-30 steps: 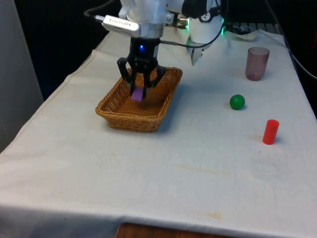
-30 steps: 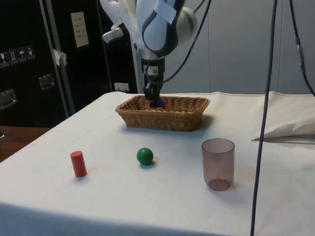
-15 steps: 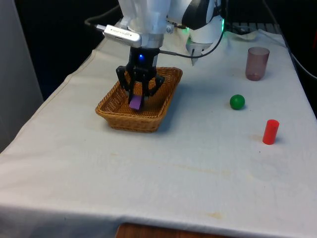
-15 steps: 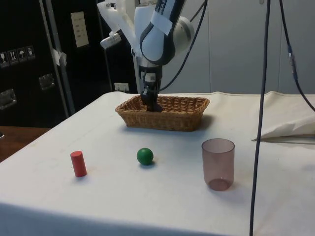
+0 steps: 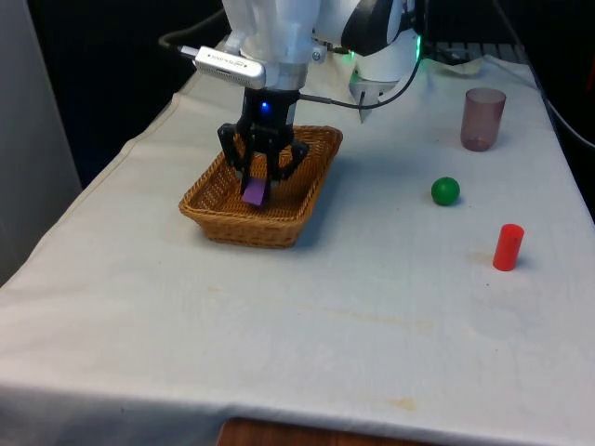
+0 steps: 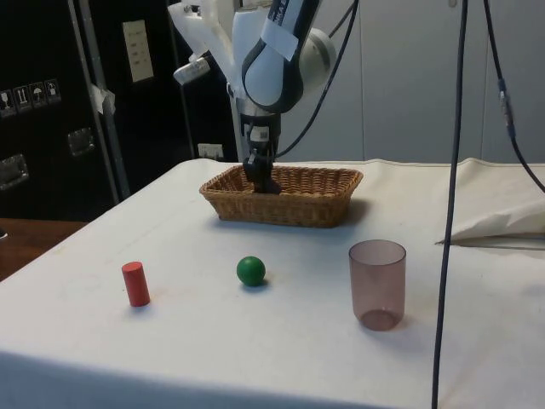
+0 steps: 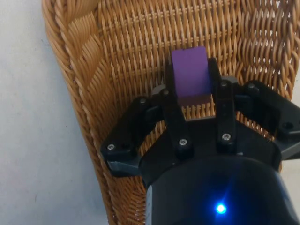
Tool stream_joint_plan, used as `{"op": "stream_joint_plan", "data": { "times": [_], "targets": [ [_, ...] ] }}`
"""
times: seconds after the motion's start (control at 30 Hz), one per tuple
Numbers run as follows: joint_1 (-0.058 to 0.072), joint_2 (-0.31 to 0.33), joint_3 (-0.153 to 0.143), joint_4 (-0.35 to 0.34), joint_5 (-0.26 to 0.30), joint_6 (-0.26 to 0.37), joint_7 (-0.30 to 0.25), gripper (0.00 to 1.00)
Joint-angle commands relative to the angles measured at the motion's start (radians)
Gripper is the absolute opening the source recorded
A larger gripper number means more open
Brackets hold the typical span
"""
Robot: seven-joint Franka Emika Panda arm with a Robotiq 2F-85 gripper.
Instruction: Pick up the triangular block and place it into the basket.
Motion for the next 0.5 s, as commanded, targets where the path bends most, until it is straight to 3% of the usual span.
{"op": "stream_joint_plan", "data": {
  "times": [0.0,0.03,0.13,0.17,0.43,0.47],
  "targets": [
    [0.000,0.001,0.001,0.002,0.001,-0.001,0.001,0.34],
    [0.000,0.002,0.000,0.002,0.001,-0.001,0.001,0.34],
    [0.000,0.000,0.000,0.001,0.000,0.000,0.000,0.51],
    [0.000,0.002,0.000,0.003,0.001,-0.001,0.001,0.51],
    [0.000,0.000,0.000,0.001,0.000,0.000,0.000,0.93],
    [0.000,0.003,0.000,0.004,0.001,-0.002,0.002,0.93]
  ]
}}
